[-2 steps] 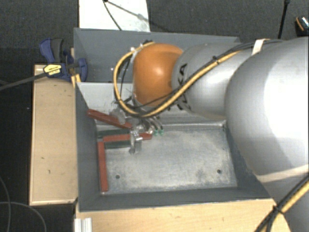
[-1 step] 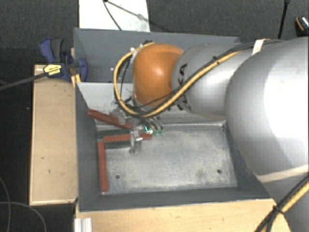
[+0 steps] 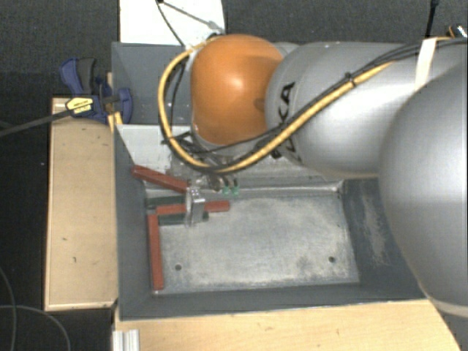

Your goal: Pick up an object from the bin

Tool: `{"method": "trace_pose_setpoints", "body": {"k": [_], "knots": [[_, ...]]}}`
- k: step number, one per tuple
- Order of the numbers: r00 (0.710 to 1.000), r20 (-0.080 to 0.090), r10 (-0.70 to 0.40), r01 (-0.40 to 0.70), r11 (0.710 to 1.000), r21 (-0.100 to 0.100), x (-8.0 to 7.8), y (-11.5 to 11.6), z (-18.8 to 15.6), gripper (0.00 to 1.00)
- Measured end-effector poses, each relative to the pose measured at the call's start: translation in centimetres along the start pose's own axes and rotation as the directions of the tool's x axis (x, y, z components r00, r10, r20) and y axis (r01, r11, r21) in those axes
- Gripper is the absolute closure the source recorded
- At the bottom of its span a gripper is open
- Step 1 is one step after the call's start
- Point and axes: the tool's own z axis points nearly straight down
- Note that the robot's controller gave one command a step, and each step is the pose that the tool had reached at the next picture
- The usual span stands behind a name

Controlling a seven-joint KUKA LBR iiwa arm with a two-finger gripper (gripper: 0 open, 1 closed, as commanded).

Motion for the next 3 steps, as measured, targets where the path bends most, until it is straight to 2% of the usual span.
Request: {"method": "trace_pose_setpoints", "body": {"k": [1, 2, 3], "knots": [[0.997, -0.015, 0.075, -0.075, 0.997, 0.008, 0.0, -4.3, 7.9, 0.00], [0.908, -0.009, 0.419, -0.419, 0.908, 0.011, -0.5, -7.9, 12.4, 0.00], [0.949, -0.011, 0.315, -0.315, 0.949, 0.009, -1.1, -7.6, 14.8, 0.00]]}}
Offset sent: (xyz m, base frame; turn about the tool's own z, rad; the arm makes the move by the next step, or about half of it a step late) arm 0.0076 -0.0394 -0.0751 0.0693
